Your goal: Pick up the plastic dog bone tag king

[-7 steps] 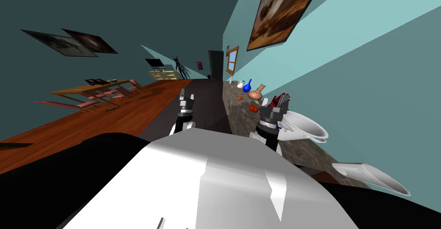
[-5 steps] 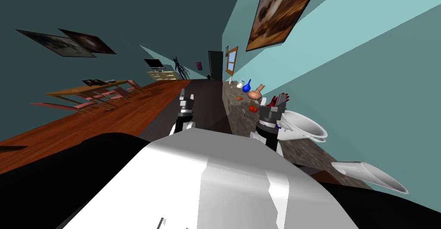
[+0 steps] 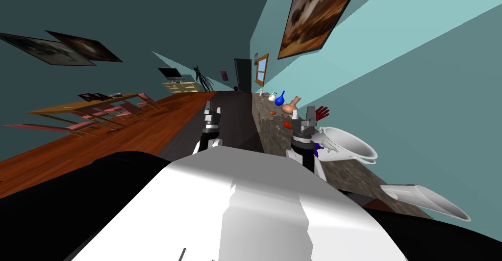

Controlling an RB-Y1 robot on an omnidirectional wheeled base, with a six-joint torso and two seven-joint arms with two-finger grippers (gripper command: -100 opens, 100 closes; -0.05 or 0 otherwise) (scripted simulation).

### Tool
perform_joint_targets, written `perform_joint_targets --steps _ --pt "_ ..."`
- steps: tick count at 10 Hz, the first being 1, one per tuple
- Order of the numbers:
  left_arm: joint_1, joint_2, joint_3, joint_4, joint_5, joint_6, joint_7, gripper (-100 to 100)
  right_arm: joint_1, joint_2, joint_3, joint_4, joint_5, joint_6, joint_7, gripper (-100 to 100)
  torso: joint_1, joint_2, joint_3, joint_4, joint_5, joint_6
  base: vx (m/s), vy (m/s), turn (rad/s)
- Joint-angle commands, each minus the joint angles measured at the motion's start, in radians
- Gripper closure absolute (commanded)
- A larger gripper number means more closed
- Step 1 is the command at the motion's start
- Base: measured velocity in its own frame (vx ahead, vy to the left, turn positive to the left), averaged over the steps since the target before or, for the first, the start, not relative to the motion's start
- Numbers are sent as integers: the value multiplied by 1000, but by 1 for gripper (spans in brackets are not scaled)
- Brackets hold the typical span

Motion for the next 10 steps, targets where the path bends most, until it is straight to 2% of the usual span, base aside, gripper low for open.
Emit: perform_joint_targets --steps 1,2,3,5,6,8,9,10 --pt "0 0 0 0 0 0 0 0 -24 -50 7 17 7 -7 5 -100 0 0 0 0 0 0 56 31 -52" --pt "0 0 0 0 0 0 0 0 -45 -79 14 33 13 -13 10 -100 -1 0 0 0 0 0 72 47 -110" --pt "0 0 0 0 0 0 0 0 -45 -89 14 33 13 -13 10 -100 0 0 0 0 0 0 59 41 -51" --pt "0 0 0 0 0 0 0 0 -90 -156 31 70 28 -27 20 -100 -1 0 0 0 0 0 85 59 -110" --pt "0 0 0 0 0 0 0 0 -90 -172 31 70 28 -27 20 -100 1 -2 -1 0 0 0 81 63 -43" --pt "0 0 0 0 0 0 0 0 -137 -239 53 115 46 -44 33 -100 0 -1 0 0 0 0 80 59 -109" --pt "0 0 0 0 0 0 0 0 -137 -258 53 115 46 -44 33 -100 1 -2 -1 0 0 0 83 69 -63" --pt "0 0 0 0 0 0 0 0 -161 -292 66 141 56 -53 40 -100 1 -1 -1 0 0 0 76 80 -83"
